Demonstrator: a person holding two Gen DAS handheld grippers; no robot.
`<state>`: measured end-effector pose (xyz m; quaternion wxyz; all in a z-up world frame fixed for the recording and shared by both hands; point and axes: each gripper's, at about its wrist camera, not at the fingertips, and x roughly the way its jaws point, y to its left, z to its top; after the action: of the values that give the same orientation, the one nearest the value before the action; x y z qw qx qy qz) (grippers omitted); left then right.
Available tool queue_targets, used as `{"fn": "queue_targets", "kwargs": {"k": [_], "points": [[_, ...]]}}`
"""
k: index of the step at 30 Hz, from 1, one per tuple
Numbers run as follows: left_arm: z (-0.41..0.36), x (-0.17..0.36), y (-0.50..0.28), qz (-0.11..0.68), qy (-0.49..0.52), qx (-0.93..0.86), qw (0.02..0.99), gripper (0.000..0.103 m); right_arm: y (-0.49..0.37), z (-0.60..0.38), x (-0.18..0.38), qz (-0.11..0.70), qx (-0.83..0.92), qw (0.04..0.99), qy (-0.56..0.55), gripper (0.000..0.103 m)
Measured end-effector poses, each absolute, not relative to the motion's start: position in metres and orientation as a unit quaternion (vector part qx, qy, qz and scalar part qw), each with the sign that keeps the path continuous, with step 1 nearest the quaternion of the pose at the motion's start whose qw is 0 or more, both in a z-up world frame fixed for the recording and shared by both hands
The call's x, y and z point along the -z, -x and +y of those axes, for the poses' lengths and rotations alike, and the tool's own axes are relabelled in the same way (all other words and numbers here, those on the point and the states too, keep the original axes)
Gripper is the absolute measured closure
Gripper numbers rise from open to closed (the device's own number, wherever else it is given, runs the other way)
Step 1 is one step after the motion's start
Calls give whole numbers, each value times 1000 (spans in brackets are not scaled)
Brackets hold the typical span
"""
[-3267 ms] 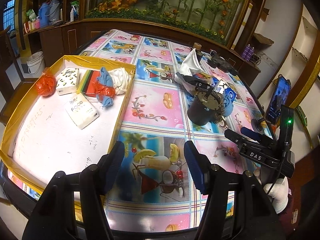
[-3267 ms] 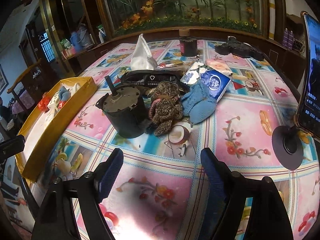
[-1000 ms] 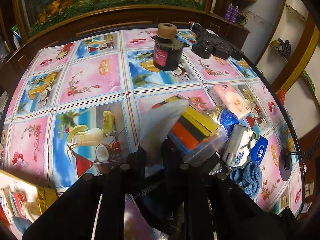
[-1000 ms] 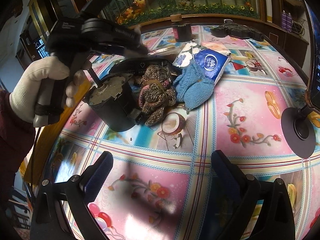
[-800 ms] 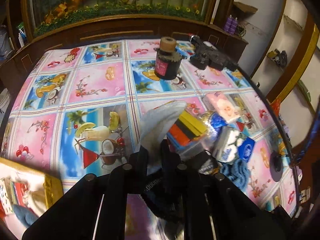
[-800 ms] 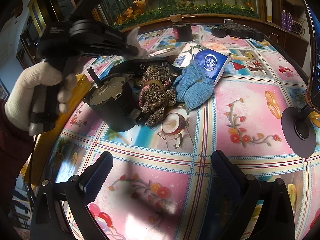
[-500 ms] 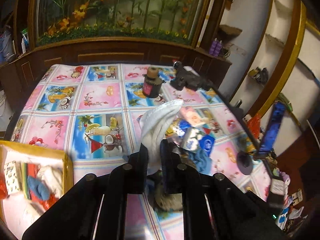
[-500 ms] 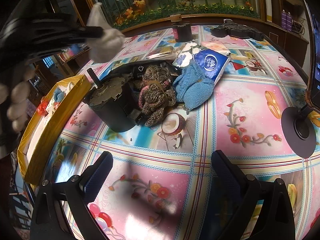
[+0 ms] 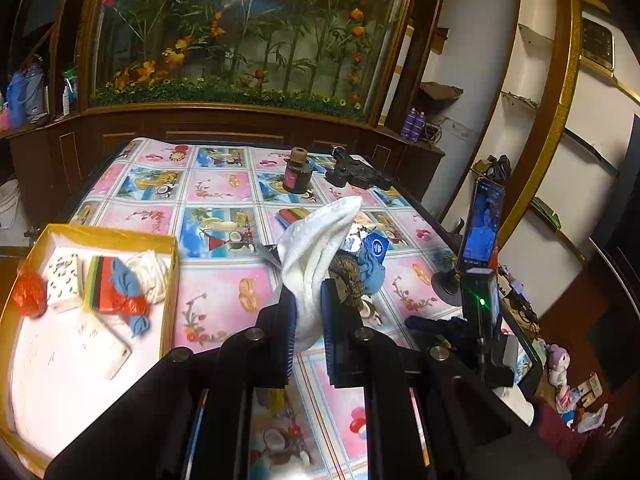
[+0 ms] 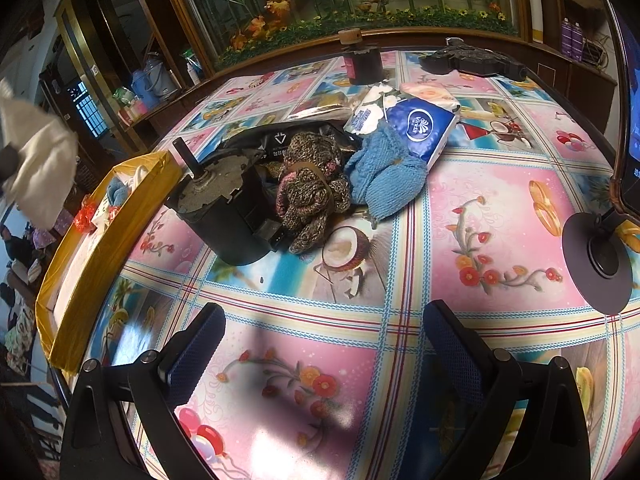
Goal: Organize soft objects
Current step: 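Lift the white cloth with left tool while right tool reaches toward the blue knitted glove, then grasp the blue knitted glove with the right tool while left tool holds the cloth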
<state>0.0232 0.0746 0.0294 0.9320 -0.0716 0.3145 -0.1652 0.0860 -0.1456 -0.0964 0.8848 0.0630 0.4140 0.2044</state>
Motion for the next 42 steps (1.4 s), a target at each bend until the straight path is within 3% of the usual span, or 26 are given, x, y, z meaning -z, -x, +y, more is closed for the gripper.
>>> {"fn": "queue_targets", "kwargs": {"k": [13, 16, 21, 32, 35, 38, 42], "points": [[98, 11, 1, 332, 133, 149, 922, 94, -86, -144, 97, 416, -205, 884, -58, 1], [102, 10, 9, 324, 130, 152, 925, 94, -82, -150, 93, 416, -207, 883, -65, 8], [109, 9, 14, 320, 130, 156, 925, 94, -75, -166, 67, 392, -194, 895, -87, 8], [107, 23, 8, 345, 105, 174, 916, 93, -163, -152, 25, 393, -115, 911, -56, 11], [87, 36, 3, 364, 49, 170, 915, 84, -184, -145, 24, 405, -116, 905, -57, 11], [70, 50, -8, 375, 0, 153, 914, 53, -199, -140, 30, 423, -100, 900, -43, 10], [55, 68, -24, 388, -52, 131, 911, 51, -226, -134, 46, 448, -85, 889, -42, 10]]}}
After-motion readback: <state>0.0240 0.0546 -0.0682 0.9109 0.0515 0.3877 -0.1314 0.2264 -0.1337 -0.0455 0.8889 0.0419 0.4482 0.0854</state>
